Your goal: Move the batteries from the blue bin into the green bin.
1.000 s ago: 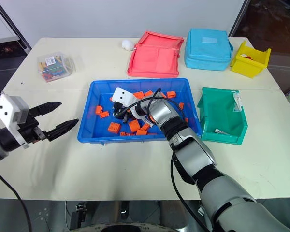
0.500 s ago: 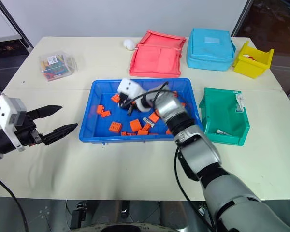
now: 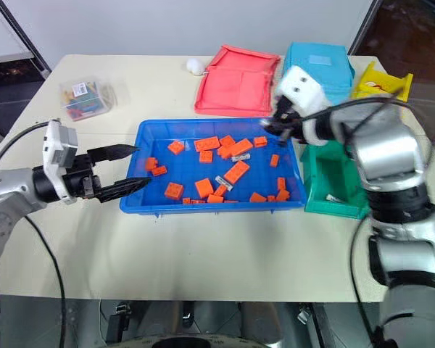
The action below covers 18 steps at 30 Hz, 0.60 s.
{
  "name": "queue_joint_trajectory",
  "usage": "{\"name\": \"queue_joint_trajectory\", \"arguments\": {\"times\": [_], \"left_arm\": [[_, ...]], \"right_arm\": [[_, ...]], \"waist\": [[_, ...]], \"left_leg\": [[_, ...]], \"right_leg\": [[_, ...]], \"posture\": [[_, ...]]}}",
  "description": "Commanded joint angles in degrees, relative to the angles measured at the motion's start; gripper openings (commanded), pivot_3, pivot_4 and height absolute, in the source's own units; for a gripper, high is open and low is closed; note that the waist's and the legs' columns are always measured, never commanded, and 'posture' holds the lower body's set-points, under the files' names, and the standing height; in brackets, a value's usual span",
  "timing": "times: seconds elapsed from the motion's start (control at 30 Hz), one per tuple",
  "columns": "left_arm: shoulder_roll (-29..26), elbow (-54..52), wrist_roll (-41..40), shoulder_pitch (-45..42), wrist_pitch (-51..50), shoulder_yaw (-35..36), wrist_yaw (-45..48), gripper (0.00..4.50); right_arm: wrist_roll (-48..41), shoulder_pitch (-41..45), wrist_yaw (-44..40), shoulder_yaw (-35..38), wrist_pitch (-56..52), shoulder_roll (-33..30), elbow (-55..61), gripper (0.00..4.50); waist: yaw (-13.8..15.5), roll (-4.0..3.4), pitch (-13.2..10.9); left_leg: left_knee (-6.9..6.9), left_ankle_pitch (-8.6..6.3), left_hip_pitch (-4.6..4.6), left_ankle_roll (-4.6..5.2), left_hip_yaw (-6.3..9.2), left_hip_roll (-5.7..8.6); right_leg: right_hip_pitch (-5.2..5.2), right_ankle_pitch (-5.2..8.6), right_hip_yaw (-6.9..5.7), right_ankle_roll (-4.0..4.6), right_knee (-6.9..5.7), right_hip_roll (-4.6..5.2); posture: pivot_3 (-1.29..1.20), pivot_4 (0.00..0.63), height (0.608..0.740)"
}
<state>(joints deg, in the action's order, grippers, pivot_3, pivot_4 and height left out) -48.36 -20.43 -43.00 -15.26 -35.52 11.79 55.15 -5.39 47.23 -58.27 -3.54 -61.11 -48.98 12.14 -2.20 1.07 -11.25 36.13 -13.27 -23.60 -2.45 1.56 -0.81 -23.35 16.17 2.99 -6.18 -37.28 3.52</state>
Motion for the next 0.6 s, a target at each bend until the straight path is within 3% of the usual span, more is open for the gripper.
{"name": "queue_joint_trajectory", "arguments": {"times": [0.03, 0.13, 0.33, 0.53, 0.6], "left_arm": [[0.16, 2.33, 1.55, -2.96, 1.7, -2.12, 2.54, 4.5], [0.9, 5.32, 2.93, -5.82, 2.54, -4.08, 3.98, 4.5], [2.32, 8.76, 5.34, -9.38, 4.09, -6.43, 5.94, 4.5], [2.52, 9.46, 6.45, -10.04, 4.53, -5.75, 6.27, 4.5], [2.21, 9.08, 6.42, -9.66, 4.28, -5.03, 6.02, 4.5]], "right_arm": [[-1.52, -2.63, 0.8, 6.97, -2.36, -6.54, 4.47, 0.07], [-1.94, -7.37, 2.0, 10.31, -2.0, -10.99, 4.79, 0.07], [-3.65, -14.72, 4.22, 13.28, -1.24, -13.05, 4.76, 0.07], [-4.23, -19.85, 6.47, 14.8, 1.4, -13.55, 2.02, 2.92], [-4.47, -19.38, 7.04, 14.5, 2.24, -13.8, 1.48, 4.07]], "waist": [[-0.4, 0.0, 0.0], [-0.39, 0.01, 0.01], [-0.19, 0.02, 0.01], [-0.02, 0.02, 0.01], [-0.21, 0.02, 0.01]], "left_leg": [[-0.01, -0.01, 0.01, 0.02, -0.05, -0.03], [0.01, -0.02, 0.04, 0.03, -0.01, -0.13], [0.05, -0.01, 0.06, 0.03, -0.05, -0.13], [0.06, -0.01, 0.03, 0.04, -0.04, -0.1], [0.06, -0.01, 0.03, 0.03, -0.04, -0.1]], "right_leg": [[-0.03, 0.0, 0.03, 0.0, 0.0, -0.02], [-0.01, 0.0, 0.04, 0.0, 0.0, -0.19], [0.02, 0.0, 0.1, -0.01, -0.03, -0.19], [0.03, 0.0, 0.09, -0.01, -0.02, -0.15], [0.03, 0.0, 0.09, -0.01, -0.02, -0.15]], "posture": [[0.0, 0.15, 0.74], [0.0, 0.15, 0.74], [0.0, 0.15, 0.74], [0.0, 0.15, 0.74], [0.0, 0.15, 0.74]]}}
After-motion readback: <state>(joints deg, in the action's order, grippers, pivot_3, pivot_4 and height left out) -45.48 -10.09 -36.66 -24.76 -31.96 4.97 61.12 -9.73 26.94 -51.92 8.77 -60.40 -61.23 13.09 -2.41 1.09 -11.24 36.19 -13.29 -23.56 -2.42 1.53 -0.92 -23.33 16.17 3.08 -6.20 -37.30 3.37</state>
